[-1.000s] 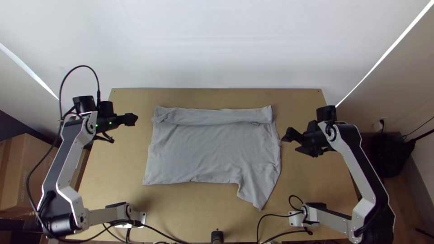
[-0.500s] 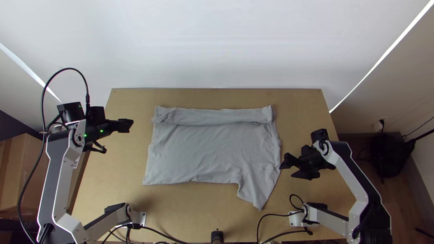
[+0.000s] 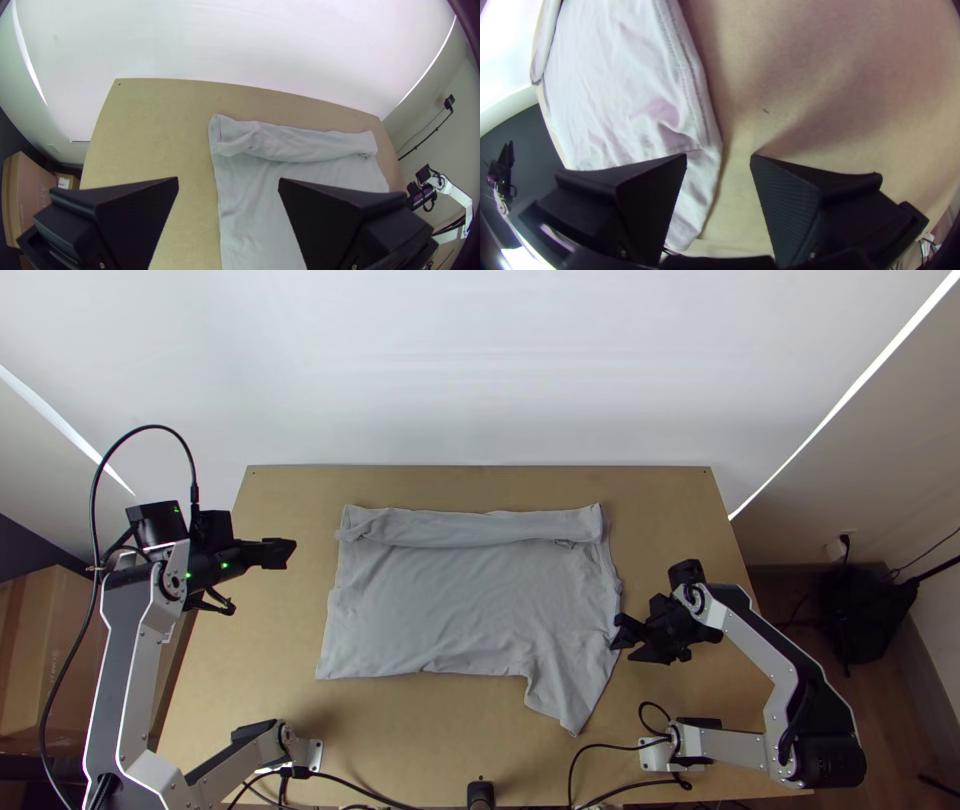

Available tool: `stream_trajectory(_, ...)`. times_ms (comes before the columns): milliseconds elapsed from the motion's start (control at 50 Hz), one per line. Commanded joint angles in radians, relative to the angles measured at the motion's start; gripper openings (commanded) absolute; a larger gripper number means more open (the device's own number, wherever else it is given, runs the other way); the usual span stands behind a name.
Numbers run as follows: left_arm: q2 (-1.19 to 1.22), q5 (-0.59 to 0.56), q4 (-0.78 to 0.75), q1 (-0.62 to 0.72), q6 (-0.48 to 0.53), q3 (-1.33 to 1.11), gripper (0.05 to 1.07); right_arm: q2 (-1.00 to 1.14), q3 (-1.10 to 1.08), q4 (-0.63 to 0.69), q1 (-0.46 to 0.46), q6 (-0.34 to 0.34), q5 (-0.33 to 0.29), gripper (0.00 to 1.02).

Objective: Fold the t-shirt

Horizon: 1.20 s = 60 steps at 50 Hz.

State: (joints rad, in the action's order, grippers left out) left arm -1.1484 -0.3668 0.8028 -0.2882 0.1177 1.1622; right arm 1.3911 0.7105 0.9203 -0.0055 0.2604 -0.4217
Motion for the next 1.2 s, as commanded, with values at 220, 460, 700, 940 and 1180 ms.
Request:
stream_trajectory(220, 0.029, -0.012, 0.026, -0.006, 0.083, -0.068, 0.98, 0.032, -0.065, -0.138, 0.091, 0.017, 0.018, 0.02)
stream_trajectory(460, -0.007, -0.009, 0.260, 0.007, 0.343, -0.114, 0.99, -0.017, -0.054, -0.100, 0.064, 0.008, 0.024, 0.02)
stream_trajectory(700, -0.011, 0.218, 0.340, 0.110, 0.470, -0.306, 0.98, -0.122, -0.046, -0.061, 0.055, 0.014, 0.024, 0.02)
stream_trajectory(940, -0.011, 0.325, 0.371, 0.222, 0.502, -0.438, 0.92, -0.167, -0.040, -0.029, 0.056, 0.020, 0.023, 0.02)
stream_trajectory(1180, -0.068, 0.324, 0.332, 0.236, 0.487, -0.449, 0.66, -0.214, -0.043, -0.001, 0.061, 0.030, 0.023, 0.02)
